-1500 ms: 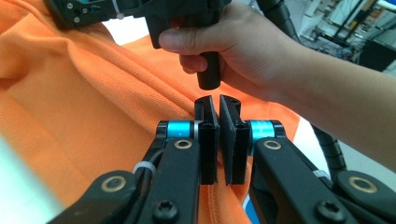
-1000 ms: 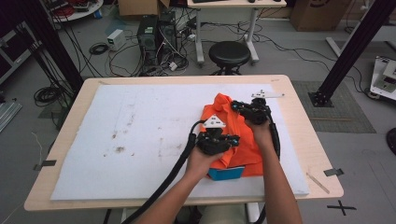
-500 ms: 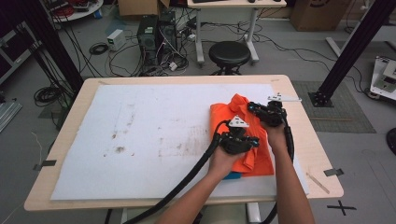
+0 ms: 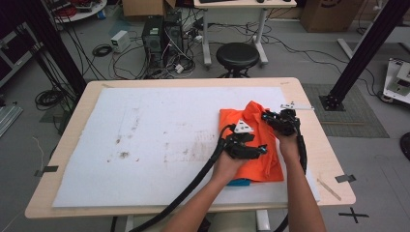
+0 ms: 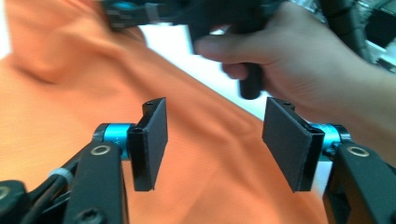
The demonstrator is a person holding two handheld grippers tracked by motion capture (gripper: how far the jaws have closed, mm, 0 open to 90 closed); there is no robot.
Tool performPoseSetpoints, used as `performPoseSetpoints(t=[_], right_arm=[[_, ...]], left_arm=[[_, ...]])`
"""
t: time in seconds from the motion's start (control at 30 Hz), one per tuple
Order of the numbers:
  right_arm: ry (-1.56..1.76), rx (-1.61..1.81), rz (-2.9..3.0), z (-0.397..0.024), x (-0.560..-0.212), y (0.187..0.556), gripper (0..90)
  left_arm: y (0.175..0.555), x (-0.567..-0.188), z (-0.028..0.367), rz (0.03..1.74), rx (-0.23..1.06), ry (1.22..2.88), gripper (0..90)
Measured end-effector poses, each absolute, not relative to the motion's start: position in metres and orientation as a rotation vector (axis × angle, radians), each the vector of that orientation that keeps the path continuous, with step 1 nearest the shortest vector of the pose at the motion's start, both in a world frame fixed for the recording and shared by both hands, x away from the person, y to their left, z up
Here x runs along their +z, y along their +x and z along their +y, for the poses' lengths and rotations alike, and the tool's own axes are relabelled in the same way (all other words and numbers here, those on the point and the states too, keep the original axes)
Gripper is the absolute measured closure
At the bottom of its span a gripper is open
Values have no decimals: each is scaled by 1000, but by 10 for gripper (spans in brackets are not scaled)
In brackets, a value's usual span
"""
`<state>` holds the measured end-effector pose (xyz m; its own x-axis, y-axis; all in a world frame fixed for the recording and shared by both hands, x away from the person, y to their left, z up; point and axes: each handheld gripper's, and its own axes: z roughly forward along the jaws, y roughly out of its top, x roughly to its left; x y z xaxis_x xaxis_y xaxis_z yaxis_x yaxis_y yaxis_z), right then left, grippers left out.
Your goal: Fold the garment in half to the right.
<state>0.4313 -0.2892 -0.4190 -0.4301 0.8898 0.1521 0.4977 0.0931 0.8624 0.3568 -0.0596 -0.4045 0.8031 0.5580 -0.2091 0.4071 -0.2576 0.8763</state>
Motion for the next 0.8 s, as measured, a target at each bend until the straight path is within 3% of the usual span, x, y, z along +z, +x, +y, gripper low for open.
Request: performPoseSetpoints(t=[0.07,0.23,0.27,0.67,0.77,0.8], right_arm=[[1399,1311,1929,-294,-417,429,552],[1387,1323,1876,-302,-416,411,538],[1373,1325,1884,-303,-417,405,555],[1318,1199,2047,-302,-437,341,685],[1376,1150,2100,-299,-441,341,875],[1388,1147,2110,-299,-443,342,885]], left_arm=[[357,-404,-46,735,197,1870,359],[355,-410,-4,756,296,1814,258],[356,-412,5,754,290,1799,227],[350,-428,101,843,408,1718,225],[349,-430,116,870,416,1709,225],[349,-430,120,874,417,1706,225]])
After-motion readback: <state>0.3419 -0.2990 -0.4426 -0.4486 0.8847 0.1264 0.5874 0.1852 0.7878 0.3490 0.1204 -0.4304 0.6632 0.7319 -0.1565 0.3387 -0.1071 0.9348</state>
